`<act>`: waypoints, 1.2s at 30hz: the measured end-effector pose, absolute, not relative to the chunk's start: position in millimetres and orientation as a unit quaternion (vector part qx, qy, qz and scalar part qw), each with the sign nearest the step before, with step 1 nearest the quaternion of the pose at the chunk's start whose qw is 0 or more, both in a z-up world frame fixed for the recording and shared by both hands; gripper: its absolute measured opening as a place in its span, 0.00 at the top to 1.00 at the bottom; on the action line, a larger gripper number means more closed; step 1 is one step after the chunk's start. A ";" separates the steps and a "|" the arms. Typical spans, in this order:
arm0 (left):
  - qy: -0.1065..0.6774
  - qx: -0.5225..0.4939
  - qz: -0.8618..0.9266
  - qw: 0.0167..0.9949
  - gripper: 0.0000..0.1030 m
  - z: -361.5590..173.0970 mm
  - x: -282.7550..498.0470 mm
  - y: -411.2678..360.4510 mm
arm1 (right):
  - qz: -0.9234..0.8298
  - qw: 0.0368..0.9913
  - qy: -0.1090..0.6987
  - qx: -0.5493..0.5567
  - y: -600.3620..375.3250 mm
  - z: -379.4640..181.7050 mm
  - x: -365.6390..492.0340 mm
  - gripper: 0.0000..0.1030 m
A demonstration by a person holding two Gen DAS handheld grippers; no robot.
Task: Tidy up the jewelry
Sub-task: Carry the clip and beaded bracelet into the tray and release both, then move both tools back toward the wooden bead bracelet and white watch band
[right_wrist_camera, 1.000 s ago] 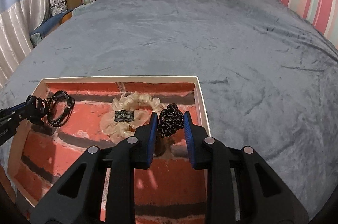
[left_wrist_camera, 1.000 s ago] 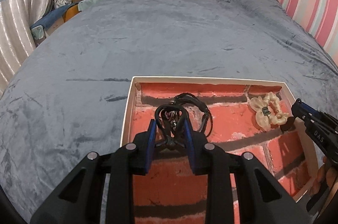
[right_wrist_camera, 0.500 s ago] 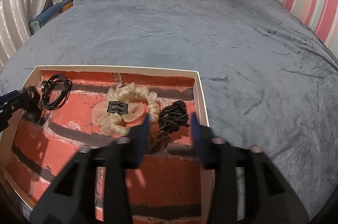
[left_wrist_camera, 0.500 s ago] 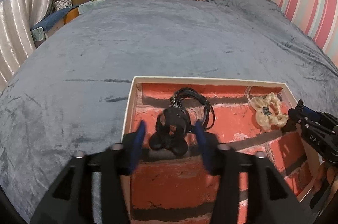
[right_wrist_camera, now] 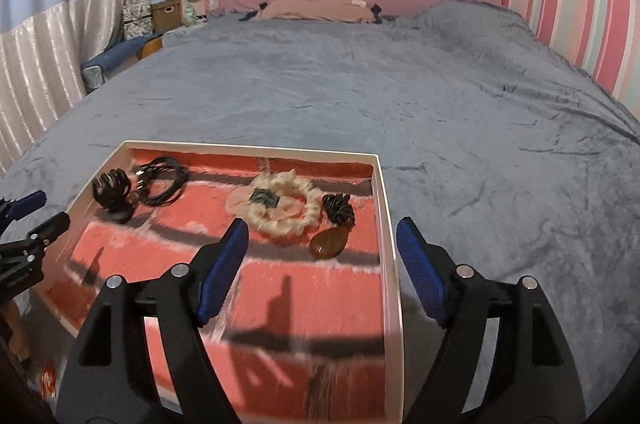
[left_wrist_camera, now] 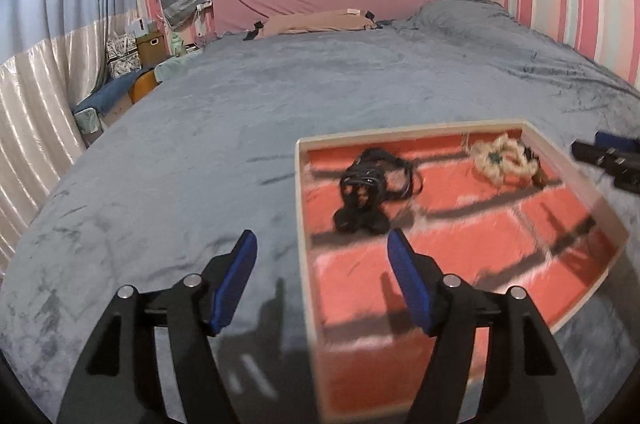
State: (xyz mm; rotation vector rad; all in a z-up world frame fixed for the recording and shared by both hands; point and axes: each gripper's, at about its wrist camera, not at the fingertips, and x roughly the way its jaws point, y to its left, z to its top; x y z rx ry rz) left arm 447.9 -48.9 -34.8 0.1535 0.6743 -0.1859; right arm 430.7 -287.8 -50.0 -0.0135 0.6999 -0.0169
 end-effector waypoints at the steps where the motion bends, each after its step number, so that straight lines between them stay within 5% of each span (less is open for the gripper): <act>1: 0.334 0.083 -0.086 0.935 0.35 -38.6 442.7 -43.8 | -0.005 0.940 0.342 -0.006 -286.8 -48.7 423.3 0.26; 22: 0.306 0.031 -0.017 0.951 0.20 21.9 320.3 59.9 | 0.007 0.946 0.323 -0.013 -249.0 -20.5 240.4 0.17; 36: 0.292 0.035 -0.028 0.955 0.19 38.6 214.3 44.6 | -0.012 0.951 0.307 0.008 -236.7 -24.5 155.0 0.17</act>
